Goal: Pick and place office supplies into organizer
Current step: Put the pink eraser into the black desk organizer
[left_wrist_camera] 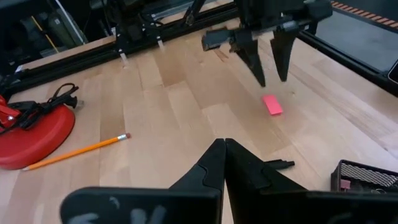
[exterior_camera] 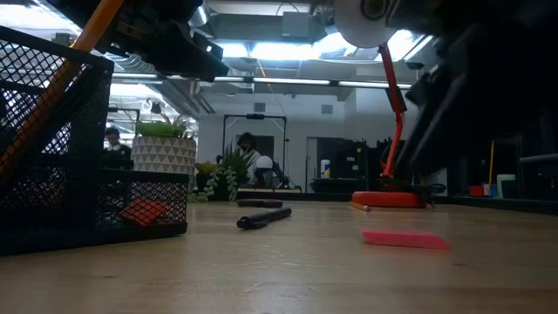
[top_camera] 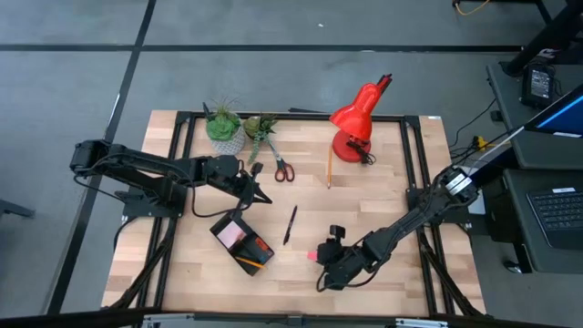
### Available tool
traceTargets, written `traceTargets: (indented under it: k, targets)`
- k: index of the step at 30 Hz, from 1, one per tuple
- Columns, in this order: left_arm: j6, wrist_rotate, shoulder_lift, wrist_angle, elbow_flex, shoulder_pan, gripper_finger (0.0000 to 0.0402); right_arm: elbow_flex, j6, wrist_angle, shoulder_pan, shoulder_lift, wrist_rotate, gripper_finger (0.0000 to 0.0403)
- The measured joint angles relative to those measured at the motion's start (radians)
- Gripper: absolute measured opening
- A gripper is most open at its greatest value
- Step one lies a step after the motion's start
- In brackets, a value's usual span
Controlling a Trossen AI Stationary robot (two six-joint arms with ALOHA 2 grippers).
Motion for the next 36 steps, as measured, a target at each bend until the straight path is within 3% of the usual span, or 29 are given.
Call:
traceTargets:
  k: [10, 22, 28, 36]
  targets:
    - [-0.008, 0.0, 0.0, 0.0, 0.0, 0.0, 0.0005, 0.0, 0.035, 0.025, -0.005, 0.066, -0.008, 0.0239]
    - [-0.011, 0.0, 0.0, 0.0, 0.0, 0.0, 0.0004, -0.031, 0.056, 0.026, -0.025, 0.066, -0.056, 0.0244]
    - [-0.018, 0.0, 0.0, 0.0, 0.0, 0.0, 0.0002, -0.11, 0.096, 0.156, -0.036, 0.058, -0.056, 0.0244]
    - [-0.018, 0.0, 0.0, 0.0, 0.0, 0.0, 0.0004, -0.124, 0.015, 0.19, -0.037, 0.06, -0.06, 0.0244]
